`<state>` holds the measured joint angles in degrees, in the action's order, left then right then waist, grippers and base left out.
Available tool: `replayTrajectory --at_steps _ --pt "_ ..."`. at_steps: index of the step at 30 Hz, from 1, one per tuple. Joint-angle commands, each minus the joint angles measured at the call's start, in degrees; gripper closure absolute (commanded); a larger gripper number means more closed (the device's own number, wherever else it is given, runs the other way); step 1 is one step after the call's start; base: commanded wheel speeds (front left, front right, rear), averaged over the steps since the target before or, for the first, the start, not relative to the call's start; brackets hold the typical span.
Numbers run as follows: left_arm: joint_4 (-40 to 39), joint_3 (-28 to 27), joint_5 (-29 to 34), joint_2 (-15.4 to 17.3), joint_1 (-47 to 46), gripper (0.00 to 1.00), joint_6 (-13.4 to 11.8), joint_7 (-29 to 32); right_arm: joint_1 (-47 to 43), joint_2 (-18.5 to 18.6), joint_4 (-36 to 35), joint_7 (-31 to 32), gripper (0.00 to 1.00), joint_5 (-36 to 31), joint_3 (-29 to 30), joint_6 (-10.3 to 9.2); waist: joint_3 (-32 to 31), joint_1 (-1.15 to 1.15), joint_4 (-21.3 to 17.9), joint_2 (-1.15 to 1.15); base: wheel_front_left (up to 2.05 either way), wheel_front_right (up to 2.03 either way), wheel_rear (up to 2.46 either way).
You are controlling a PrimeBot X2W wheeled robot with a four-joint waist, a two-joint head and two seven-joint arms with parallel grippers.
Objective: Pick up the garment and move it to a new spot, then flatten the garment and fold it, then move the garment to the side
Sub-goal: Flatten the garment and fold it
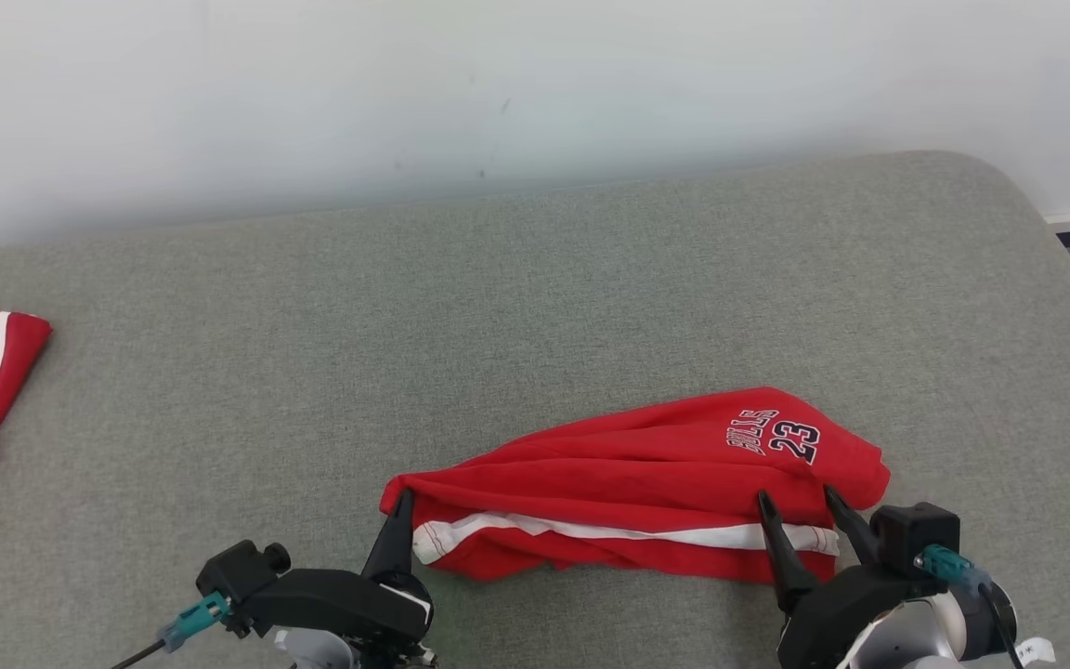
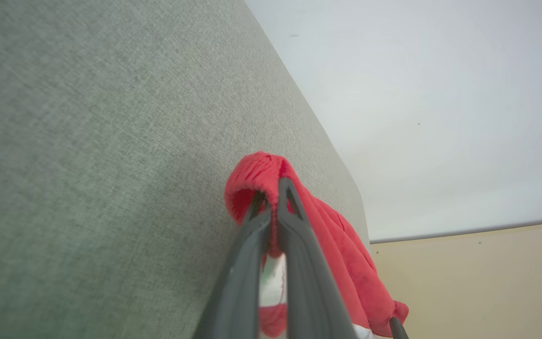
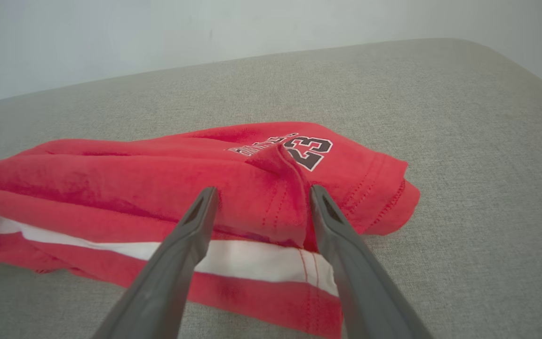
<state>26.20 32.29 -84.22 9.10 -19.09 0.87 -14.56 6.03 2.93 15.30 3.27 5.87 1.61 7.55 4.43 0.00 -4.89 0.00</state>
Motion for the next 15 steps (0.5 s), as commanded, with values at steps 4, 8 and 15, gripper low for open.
replayTrajectory --at_steps 4,8,15 --pt "0.02 1.00 2.29 0.31 -0.27 1.00 -0.40 -0.32 -0.01 -0.09 -1.41 3.12 0.00 0.57 -0.09 -0.12 -0.14 0.00 -0.33 0.00 0.00 0.00 0.00" --pt "0.32 2.42 14.70 4.49 0.50 0.00 -3.86 -0.66 -1.16 -0.09 -2.27 3.80 0.00 1.38 -0.41 -0.12 -0.55 0.00 -0.70 0.00 0.00 0.00 0.00" --pt "-5.76 -5.05 33.54 7.18 9.85 0.00 -7.51 -0.66 -1.75 -0.09 -2.44 4.13 0.00 1.63 0.44 -0.12 -0.82 0.00 0.49 0.00 0.00 0.00 0.00"
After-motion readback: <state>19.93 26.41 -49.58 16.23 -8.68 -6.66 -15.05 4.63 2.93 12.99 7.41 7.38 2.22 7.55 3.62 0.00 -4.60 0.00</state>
